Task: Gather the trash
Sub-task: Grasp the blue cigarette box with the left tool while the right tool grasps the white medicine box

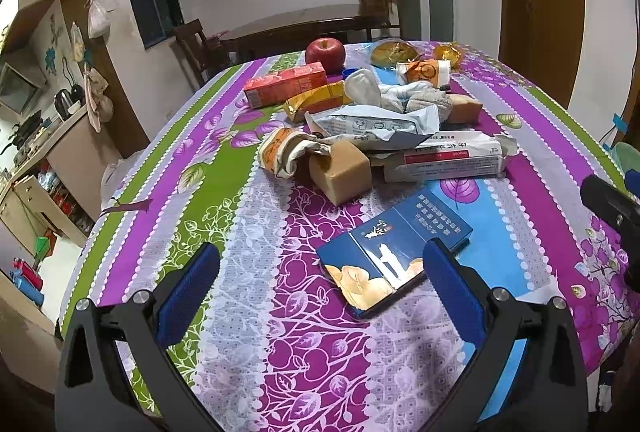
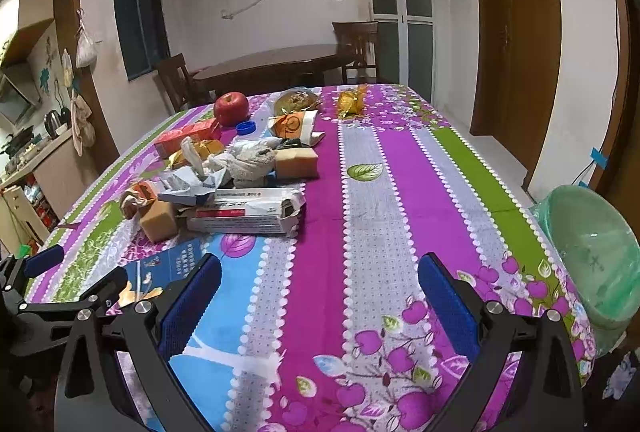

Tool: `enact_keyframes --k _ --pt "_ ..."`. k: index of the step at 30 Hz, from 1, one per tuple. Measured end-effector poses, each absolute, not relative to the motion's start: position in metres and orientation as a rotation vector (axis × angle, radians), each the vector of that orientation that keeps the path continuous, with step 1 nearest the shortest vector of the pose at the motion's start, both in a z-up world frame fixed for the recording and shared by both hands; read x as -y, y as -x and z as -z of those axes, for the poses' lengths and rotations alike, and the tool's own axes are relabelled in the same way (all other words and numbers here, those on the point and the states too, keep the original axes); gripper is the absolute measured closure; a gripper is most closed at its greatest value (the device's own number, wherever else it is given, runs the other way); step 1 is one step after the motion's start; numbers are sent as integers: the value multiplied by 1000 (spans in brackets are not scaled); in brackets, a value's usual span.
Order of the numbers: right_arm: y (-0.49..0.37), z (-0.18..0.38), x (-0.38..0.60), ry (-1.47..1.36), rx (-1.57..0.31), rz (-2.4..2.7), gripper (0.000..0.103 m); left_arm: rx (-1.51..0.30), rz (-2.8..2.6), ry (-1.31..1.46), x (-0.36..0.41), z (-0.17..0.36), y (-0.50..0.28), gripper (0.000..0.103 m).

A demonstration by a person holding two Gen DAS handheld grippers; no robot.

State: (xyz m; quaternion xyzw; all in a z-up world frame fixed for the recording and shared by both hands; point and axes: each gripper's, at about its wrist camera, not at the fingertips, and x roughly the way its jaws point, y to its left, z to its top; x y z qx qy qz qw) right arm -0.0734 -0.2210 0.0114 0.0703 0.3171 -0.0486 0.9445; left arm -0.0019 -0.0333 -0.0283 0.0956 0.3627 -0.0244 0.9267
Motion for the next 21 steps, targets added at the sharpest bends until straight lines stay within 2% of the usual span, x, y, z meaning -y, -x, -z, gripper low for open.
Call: enact_keyframes --k 7,21 --pt "52 -14 227 -33 -646 72 5 -773 215 -185 28 30 -13 5" --pt "-52 5 222 115 -891 -531 5 -803 775 -320 23 54 -38 5"
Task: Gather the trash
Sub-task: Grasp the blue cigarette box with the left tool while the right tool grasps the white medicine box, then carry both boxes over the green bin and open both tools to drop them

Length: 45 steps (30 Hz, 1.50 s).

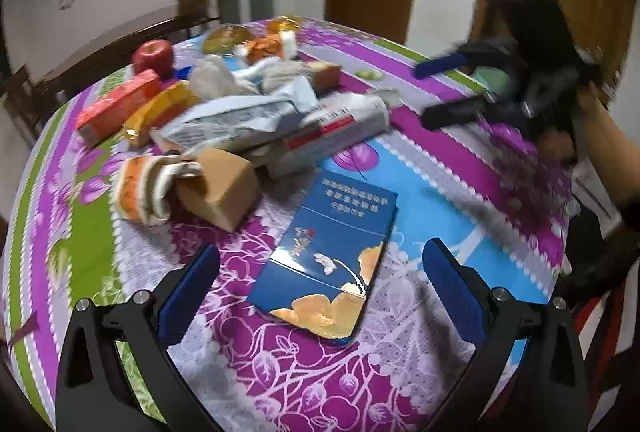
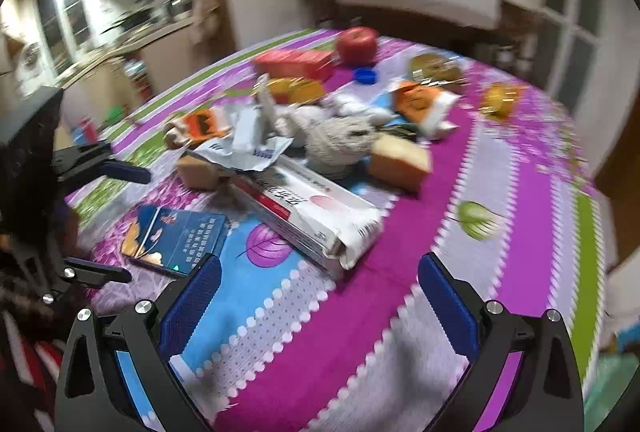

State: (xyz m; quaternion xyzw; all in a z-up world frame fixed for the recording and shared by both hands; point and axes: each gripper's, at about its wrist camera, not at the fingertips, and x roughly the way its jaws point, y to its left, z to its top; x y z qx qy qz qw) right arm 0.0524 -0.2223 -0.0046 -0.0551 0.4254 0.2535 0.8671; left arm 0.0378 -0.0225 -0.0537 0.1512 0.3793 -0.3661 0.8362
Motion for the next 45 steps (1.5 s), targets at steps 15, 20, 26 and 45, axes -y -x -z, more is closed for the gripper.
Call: enact_keyframes --k 15,20,26,45 --pt "-114 22 182 374 -1039 -852 5 -864 915 -402 52 59 -49 5" --pt "-135 30 167 439 -1065 -884 5 -896 926 -400 58 66 -59 9" --pt "-136 38 147 539 -1046 -916 22 -889 900 -402 59 65 -60 23" --pt "-14 18 212 340 -949 -587 52 -865 837 -327 48 42 -18 48"
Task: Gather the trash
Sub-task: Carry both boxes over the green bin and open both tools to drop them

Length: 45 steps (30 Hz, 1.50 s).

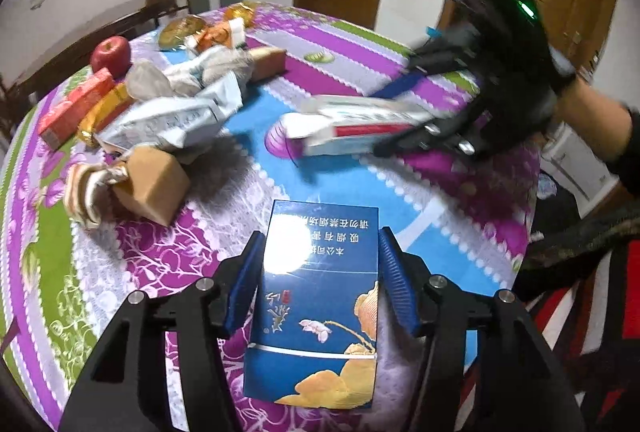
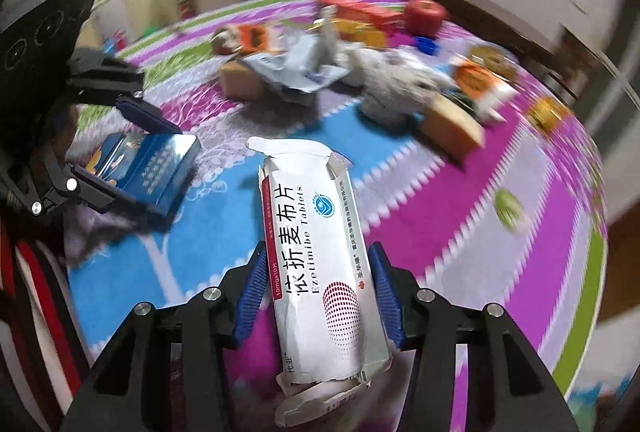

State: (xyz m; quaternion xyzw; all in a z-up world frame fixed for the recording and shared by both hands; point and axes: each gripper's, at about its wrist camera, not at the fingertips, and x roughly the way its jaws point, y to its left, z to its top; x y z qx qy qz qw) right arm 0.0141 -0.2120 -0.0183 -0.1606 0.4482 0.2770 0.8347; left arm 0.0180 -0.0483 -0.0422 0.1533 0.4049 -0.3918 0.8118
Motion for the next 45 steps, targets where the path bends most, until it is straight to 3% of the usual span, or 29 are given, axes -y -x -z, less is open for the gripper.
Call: enact_keyframes --k 9,22,35,45 --pt "32 -44 282 41 -816 -297 53 -813 790 -345 107 0 -22 49" --pt "96 -78 459 -160 -827 196 53 -776 828 -534 302 -17 -35 49" --pt "143 -39 608 -325 -954 502 52 -810 1006 -655 473 13 -14 49" --pt "148 2 639 -408 -1048 561 52 -905 1074 -660 526 37 -18 49"
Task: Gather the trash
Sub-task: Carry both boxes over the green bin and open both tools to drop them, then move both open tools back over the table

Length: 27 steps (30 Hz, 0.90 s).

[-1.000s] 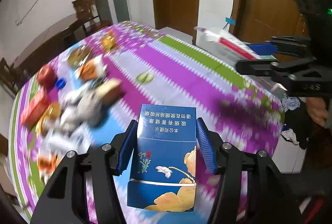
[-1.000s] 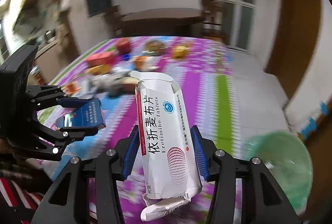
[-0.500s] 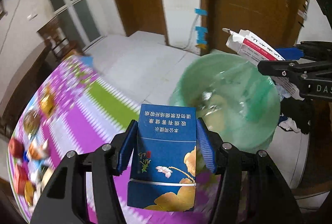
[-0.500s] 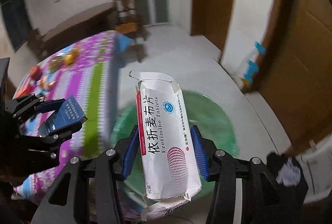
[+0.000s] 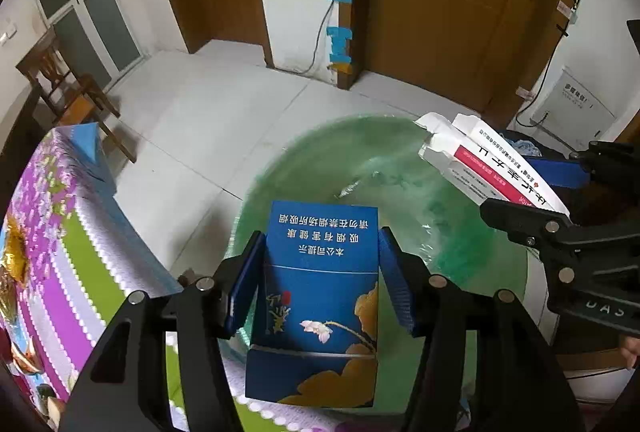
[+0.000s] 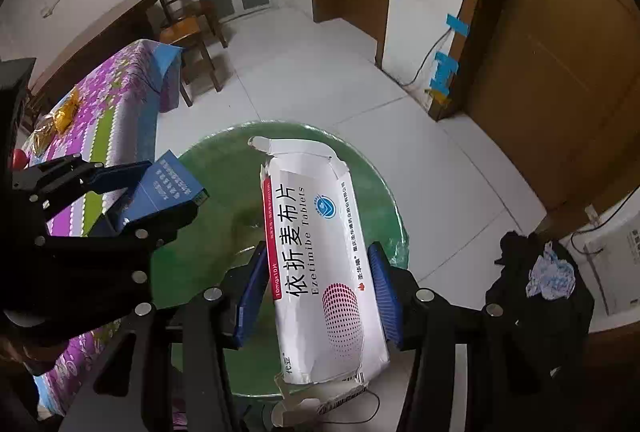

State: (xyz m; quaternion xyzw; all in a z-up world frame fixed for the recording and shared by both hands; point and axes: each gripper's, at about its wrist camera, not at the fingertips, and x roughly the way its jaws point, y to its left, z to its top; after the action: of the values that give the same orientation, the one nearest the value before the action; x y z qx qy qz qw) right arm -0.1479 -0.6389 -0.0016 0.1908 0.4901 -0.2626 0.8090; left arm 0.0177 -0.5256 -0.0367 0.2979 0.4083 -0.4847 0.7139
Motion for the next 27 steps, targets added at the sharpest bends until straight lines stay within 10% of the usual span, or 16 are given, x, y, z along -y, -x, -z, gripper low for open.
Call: enact_keyframes --k 11,13,27 --pt "140 15 651 -464 -1071 589 46 -933 1019 -620 533 46 -30 47" --pt "137 17 653 -459 -1082 598 40 -966 995 -596 531 46 -37 23" --pt "125 23 645 -450 -1099 596 40 -926 964 -601 513 50 -39 24"
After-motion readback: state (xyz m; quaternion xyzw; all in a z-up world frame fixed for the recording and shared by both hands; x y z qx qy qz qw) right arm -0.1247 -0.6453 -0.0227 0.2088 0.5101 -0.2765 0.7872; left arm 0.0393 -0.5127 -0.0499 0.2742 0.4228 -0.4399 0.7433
